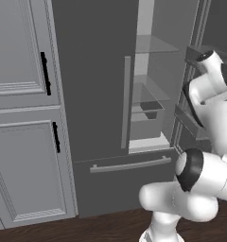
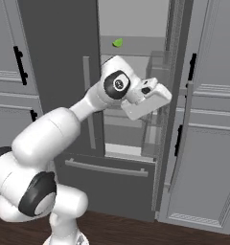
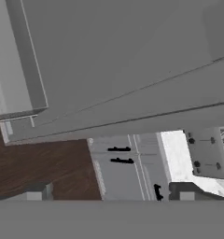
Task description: Grab a lemon wedge from the fridge and one ice cube from the ice bowl, and put them in the glass of lemonade.
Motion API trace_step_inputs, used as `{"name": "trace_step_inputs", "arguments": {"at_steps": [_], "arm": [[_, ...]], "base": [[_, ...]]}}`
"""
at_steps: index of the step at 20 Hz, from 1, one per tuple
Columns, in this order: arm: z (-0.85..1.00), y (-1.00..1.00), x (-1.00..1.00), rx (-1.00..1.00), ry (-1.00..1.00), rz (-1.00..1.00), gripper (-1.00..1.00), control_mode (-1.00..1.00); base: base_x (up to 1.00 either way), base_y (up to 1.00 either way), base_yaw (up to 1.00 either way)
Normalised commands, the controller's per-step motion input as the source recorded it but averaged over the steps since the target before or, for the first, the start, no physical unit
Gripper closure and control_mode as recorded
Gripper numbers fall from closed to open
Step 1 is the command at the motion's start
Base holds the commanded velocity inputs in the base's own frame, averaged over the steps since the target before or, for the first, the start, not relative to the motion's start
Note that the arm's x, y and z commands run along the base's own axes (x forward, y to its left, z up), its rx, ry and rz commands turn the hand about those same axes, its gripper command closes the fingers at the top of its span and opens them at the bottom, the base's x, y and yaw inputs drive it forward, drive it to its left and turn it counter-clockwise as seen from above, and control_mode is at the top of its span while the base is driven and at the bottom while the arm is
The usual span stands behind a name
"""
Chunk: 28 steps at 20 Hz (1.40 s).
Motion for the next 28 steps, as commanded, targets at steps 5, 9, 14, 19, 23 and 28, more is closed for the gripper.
{"name": "trace_step_inputs", "arguments": {"at_steps": [5, 9, 14, 19, 23, 28], "arm": [[0.48, 0.60, -0.91, 0.01, -0.42, 0.00, -1.00, -1.00], [0.20, 0.82, -0.41, 0.34, -0.61, 0.00, -1.00, -1.00], [0.00, 0.97, -0.07, 0.51, -0.58, 0.06, -1.00, -1.00], [0.12, 1.00, 0.00, 0.16, -0.15, 0.29, -1.00, -1.00], [0.30, 0.97, -0.04, -0.07, 0.06, 0.39, -1.00, -1.00], [0.16, 0.62, 0.02, -0.13, 0.09, 0.11, -1.00, -1.00]], "base": [[0.00, 0.00, 0.00], [0.00, 0.00, 0.00], [0.00, 0.00, 0.00], [0.00, 0.00, 0.00], [0.00, 0.00, 0.00], [0.00, 0.00, 0.00]]}}
